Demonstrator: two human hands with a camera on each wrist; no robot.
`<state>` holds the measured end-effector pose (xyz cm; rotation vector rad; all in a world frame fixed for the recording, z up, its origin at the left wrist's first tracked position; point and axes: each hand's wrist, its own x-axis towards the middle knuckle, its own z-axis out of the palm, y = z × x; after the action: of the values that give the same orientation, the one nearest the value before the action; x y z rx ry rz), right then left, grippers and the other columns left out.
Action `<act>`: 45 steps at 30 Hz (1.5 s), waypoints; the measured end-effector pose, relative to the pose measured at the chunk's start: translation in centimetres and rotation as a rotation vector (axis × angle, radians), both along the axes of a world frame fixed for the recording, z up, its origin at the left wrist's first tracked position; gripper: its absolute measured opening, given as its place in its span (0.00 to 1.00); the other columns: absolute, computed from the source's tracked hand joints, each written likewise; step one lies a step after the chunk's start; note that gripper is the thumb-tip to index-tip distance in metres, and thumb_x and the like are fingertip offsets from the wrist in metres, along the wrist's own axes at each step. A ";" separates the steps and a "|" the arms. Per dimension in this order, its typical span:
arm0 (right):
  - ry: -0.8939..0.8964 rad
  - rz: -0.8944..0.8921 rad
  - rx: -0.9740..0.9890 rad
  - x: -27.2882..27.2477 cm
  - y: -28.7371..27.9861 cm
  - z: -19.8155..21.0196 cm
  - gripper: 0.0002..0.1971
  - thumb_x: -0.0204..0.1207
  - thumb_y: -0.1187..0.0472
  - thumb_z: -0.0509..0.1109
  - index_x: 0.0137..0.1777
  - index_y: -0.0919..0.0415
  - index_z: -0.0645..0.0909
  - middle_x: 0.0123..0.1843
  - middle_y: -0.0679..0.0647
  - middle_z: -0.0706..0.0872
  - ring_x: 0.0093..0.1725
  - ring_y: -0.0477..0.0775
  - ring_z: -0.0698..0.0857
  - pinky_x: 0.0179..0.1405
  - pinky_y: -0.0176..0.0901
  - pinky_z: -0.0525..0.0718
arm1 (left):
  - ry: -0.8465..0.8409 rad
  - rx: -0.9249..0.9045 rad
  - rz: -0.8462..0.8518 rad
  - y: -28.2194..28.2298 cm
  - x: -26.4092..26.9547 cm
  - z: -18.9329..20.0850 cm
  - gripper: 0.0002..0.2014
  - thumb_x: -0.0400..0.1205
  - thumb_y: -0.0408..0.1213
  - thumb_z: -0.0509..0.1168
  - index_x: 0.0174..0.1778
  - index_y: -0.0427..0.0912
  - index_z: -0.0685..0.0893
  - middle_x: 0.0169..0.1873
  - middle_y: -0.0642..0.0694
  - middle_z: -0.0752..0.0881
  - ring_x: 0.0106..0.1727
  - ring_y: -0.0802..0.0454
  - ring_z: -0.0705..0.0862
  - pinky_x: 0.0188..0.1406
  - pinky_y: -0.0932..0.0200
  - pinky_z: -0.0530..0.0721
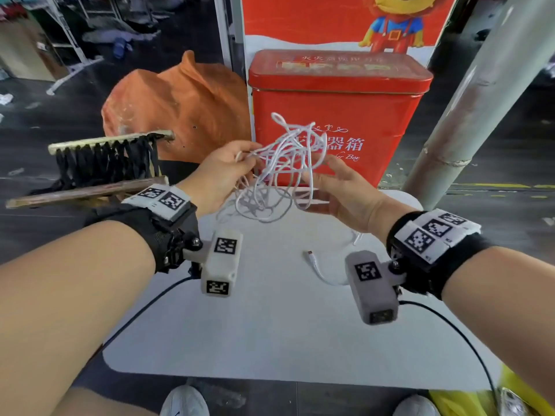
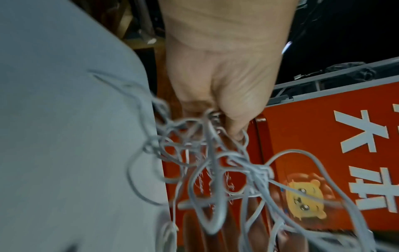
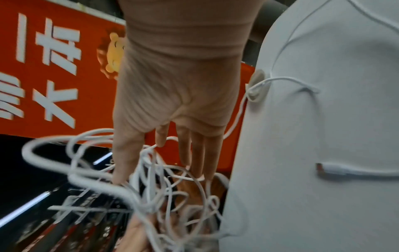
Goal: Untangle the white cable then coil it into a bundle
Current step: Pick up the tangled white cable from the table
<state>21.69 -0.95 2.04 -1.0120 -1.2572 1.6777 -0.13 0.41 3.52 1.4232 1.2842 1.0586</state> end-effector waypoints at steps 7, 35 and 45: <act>-0.378 -0.013 0.130 -0.1 0.0 2.4 0.06 0.69 0.60 0.78 0.45 0.53 0.86 0.43 0.56 0.87 0.39 0.56 0.81 0.40 0.41 0.78 | 0.360 0.074 -0.161 -0.8 0.8 0.4 0.11 0.87 0.38 0.59 0.54 0.34 0.81 0.37 0.42 0.84 0.27 0.59 0.81 0.22 0.71 0.77; -0.917 0.356 0.348 -1.9 -0.2 0.7 0.41 0.66 0.35 0.71 0.77 0.47 0.65 0.80 0.49 0.64 0.76 0.50 0.68 0.75 0.50 0.67 | -0.157 -0.039 -0.223 -0.2 1.9 2.6 0.14 0.88 0.26 0.51 0.62 0.37 0.81 0.57 0.44 0.85 0.50 0.54 0.89 0.49 0.63 0.86; -0.887 -0.127 0.460 -1.1 1.1 -0.6 0.10 0.81 0.68 0.63 0.60 0.59 0.74 0.45 0.48 0.79 0.37 0.43 0.76 0.30 0.23 0.72 | 0.171 -0.078 -0.029 -0.2 -2.9 0.9 0.09 0.87 0.32 0.58 0.61 0.41 0.78 0.37 0.45 0.83 0.31 0.56 0.73 0.32 0.65 0.73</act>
<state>20.64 0.11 1.44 -1.5513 -1.9574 0.7482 -2.98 0.22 4.44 1.4936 1.4072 0.8728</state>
